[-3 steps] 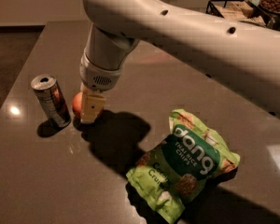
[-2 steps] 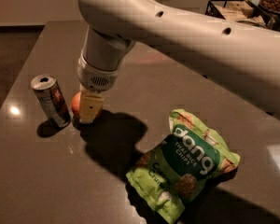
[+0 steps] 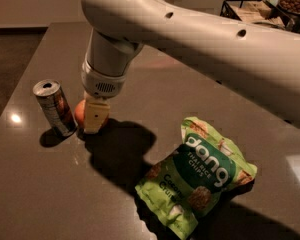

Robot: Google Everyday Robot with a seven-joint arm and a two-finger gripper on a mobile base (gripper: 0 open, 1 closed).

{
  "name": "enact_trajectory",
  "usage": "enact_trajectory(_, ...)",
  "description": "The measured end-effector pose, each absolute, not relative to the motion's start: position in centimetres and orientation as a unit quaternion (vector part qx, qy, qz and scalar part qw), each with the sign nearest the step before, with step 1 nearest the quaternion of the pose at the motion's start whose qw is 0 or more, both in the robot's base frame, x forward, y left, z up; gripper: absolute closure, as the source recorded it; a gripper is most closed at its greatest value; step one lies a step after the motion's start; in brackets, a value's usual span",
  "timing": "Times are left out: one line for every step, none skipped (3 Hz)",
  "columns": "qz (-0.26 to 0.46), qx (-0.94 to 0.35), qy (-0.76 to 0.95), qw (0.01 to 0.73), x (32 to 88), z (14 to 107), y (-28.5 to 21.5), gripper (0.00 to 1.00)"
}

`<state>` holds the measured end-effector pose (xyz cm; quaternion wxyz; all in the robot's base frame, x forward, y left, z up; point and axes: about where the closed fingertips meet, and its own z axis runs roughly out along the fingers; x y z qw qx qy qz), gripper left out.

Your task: Move apple near redbull can

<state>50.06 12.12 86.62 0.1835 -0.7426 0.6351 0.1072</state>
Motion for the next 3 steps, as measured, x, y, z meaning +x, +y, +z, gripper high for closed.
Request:
enact_trajectory(0.107, -0.743, 0.634, 0.183, 49.97, 86.62, 12.18, 0.05)
enact_trajectory(0.107, -0.744, 0.634, 0.183, 49.92, 86.62, 12.23, 0.0)
enact_trajectory(0.107, -0.744, 0.634, 0.183, 49.91, 86.62, 12.23, 0.0)
